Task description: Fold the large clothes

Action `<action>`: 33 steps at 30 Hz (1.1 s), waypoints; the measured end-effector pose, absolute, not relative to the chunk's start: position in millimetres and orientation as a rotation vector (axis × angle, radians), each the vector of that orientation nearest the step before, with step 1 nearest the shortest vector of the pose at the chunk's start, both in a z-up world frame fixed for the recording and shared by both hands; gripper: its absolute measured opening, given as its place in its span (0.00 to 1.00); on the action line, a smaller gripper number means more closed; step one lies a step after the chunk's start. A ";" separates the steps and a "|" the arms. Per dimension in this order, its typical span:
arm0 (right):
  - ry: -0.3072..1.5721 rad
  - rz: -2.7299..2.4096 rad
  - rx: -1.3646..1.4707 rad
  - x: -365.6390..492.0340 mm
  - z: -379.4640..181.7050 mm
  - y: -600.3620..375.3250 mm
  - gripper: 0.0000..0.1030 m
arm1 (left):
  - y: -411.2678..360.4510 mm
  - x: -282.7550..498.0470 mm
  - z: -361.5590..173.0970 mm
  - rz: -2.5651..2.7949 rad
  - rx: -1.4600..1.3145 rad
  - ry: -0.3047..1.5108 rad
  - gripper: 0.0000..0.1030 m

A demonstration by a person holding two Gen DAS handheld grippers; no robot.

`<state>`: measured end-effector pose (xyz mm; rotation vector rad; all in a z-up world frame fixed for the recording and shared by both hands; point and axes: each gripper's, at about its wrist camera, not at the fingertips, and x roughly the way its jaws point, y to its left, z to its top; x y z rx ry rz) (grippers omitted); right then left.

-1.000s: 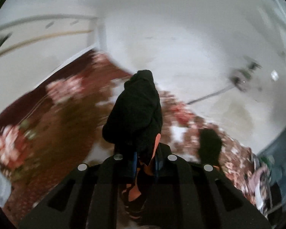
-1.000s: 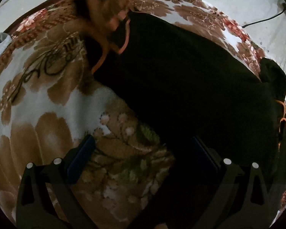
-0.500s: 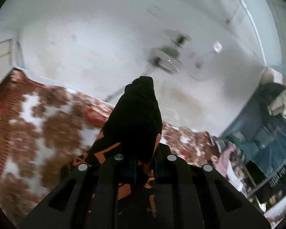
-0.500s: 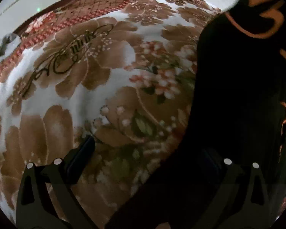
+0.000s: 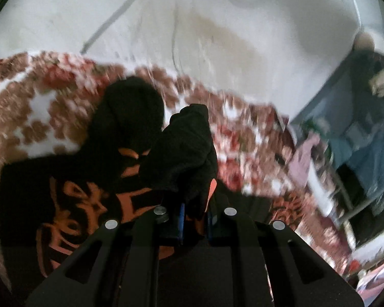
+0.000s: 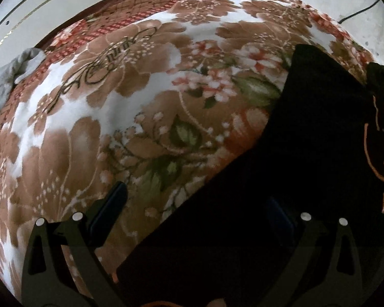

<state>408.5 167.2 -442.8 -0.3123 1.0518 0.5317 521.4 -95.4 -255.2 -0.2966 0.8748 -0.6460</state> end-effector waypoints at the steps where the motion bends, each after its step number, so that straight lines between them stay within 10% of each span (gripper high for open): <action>1: 1.048 0.547 -0.312 407.5 -443.5 165.2 0.96 | -110.3 516.0 -267.6 -0.642 -0.275 0.894 0.10; 15: 0.944 0.616 -0.403 381.4 -451.2 154.0 0.96 | -236.2 462.6 -398.3 -0.572 0.337 1.071 0.12; 21: 0.970 0.631 -0.437 373.9 -446.1 149.4 0.95 | -254.6 429.1 -416.2 -0.627 0.436 1.161 0.49; 33: 0.902 0.398 -0.519 344.3 -399.0 90.1 0.95 | -215.8 417.1 -259.1 -0.699 0.238 1.102 0.72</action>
